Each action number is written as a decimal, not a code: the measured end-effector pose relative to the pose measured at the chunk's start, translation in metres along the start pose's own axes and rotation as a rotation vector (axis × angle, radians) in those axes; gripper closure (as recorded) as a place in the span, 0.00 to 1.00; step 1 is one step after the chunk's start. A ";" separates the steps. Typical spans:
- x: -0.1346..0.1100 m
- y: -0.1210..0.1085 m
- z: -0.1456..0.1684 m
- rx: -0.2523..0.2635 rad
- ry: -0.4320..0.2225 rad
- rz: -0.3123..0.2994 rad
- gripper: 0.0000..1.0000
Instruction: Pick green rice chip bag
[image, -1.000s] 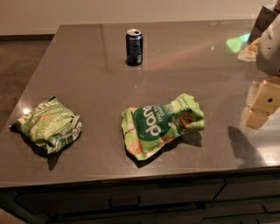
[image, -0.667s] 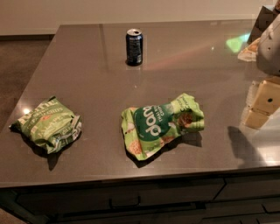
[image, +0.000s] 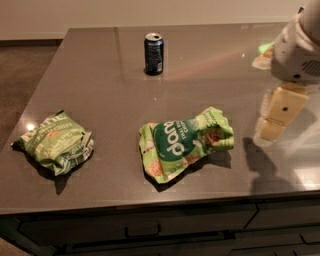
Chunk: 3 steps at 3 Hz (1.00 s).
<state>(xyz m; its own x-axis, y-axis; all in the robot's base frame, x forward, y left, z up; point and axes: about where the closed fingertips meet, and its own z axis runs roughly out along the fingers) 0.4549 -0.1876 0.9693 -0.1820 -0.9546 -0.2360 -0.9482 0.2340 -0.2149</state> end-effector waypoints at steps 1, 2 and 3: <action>-0.026 -0.001 0.028 -0.034 -0.009 -0.037 0.00; -0.045 0.006 0.056 -0.062 -0.007 -0.072 0.00; -0.052 0.012 0.081 -0.103 0.000 -0.090 0.00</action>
Offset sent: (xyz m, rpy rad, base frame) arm 0.0223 0.0818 -0.0778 -0.0106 0.0858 0.1327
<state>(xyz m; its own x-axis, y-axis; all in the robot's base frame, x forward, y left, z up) 0.4739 -0.1201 0.9019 -0.0946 -0.9708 -0.2205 -0.9825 0.1268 -0.1367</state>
